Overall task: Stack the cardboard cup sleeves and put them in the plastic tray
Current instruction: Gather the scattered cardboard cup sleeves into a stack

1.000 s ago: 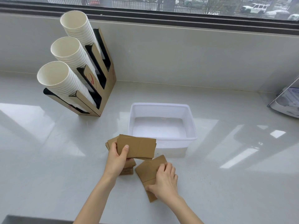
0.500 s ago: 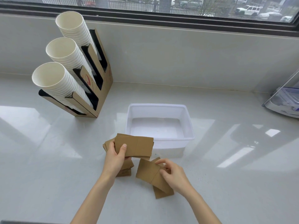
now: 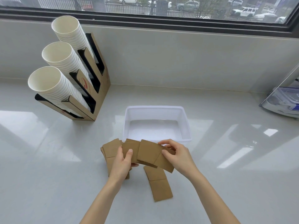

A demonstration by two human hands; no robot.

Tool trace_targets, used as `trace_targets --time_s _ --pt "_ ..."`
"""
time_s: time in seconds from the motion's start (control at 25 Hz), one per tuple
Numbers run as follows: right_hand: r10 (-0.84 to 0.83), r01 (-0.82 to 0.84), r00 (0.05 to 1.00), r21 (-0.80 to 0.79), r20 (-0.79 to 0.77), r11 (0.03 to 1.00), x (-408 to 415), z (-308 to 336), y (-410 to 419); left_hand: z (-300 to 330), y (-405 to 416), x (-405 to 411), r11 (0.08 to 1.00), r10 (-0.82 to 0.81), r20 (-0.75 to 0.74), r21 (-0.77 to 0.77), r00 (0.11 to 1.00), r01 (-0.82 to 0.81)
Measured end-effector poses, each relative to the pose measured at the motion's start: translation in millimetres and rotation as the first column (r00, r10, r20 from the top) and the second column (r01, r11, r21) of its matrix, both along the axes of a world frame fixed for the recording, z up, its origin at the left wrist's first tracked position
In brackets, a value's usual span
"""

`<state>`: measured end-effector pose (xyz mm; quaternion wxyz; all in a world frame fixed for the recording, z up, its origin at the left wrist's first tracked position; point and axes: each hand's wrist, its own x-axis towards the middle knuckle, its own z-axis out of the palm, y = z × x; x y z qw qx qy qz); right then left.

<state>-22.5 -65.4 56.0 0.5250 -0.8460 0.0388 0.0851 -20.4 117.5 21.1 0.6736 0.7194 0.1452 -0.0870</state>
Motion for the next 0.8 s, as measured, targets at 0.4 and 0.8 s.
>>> trace_targets --time_s 0.4,0.8 --pt "0.126 -0.09 0.979 -0.223 0.158 0.971 13 -9 29 1 -11 -2 0.999 -0.04 0.046 -0.013 0.998 0.041" --pt "-0.124 0.126 0.992 -0.259 0.024 0.958 -15 -43 12 0 5 1 0.997 0.062 0.032 0.038 0.998 -0.063"
